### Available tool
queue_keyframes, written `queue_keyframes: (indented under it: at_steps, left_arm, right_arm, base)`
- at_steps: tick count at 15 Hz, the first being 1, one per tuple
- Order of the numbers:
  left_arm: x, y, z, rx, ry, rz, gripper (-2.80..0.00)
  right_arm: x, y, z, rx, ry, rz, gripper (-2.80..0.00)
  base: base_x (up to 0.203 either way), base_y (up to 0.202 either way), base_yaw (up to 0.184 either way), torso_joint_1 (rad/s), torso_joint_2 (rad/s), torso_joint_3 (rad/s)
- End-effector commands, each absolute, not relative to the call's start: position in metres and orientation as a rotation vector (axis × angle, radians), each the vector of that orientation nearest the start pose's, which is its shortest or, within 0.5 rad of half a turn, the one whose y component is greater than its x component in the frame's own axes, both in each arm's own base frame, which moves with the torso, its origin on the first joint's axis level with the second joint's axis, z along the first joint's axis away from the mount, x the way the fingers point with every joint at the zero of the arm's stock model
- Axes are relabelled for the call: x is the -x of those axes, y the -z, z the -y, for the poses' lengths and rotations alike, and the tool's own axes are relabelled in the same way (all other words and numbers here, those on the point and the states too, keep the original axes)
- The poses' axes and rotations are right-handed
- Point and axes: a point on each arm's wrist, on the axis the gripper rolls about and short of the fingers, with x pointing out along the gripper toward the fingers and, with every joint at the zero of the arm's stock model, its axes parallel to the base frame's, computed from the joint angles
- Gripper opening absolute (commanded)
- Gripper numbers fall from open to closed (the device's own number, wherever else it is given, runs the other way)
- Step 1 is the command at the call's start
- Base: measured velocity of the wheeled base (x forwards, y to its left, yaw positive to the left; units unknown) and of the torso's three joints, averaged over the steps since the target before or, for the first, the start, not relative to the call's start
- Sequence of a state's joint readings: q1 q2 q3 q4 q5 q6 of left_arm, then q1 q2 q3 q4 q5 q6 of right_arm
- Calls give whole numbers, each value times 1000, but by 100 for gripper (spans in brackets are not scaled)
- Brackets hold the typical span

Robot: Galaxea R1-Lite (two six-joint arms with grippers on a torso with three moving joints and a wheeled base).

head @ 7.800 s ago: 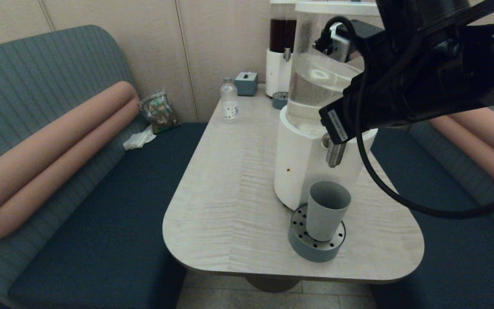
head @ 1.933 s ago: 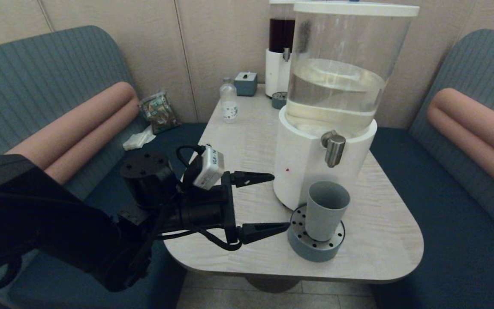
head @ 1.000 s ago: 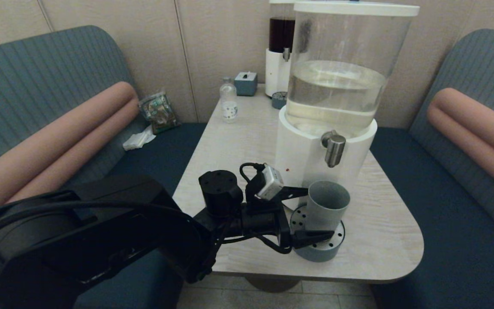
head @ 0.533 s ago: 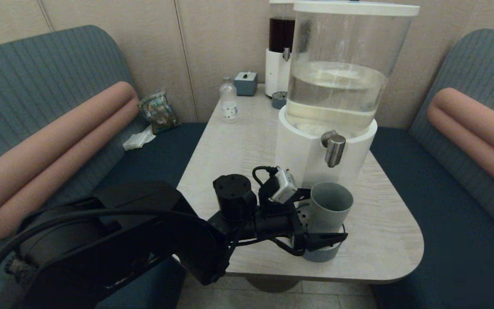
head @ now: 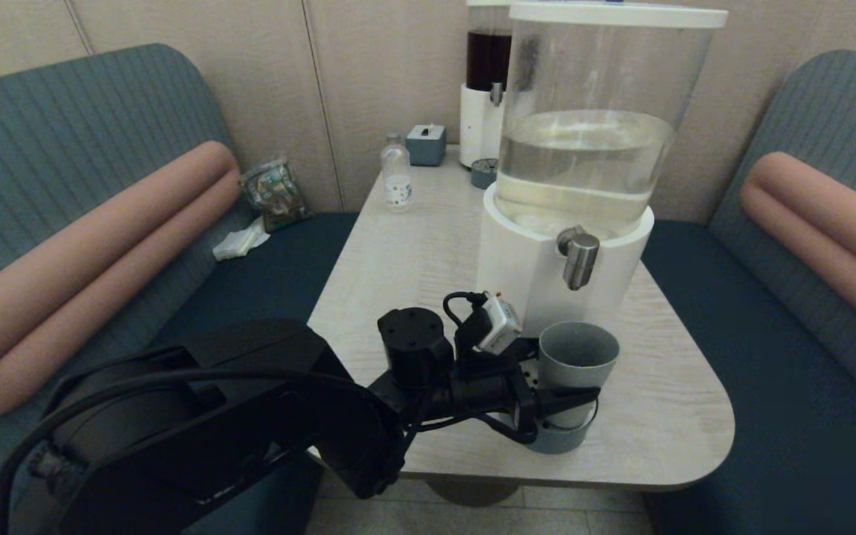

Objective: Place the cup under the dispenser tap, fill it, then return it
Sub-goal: Place the cup next to the water dispenser

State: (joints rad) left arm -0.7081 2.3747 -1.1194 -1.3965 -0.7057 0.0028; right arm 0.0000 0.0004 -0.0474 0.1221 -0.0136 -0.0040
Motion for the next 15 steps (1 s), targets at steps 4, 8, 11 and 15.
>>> queue_keyframes:
  at_steps: [4, 8, 11, 15]
  left_arm:
    - [-317, -94, 291, 25, 1415, 202, -280]
    - [-306, -114, 278, 39, 1408, 238, -280]
    - [-295, -112, 264, 44, 1401, 195, -280]
    - [-300, -118, 230, 51, 1327, 172, -280]
  right_arm:
    - [27, -76, 0, 5, 14, -72, -280]
    - [27, -76, 0, 5, 14, -72, -280]
    - [27, -76, 0, 5, 14, -72, -280]
    - [27, -76, 0, 5, 14, -72, -280]
  base:
    - [0, 0, 0, 0, 0, 0]
    - [0, 0, 0, 0, 0, 0]
    - [0, 0, 0, 0, 0, 0]
    - [0, 0, 0, 0, 0, 0]
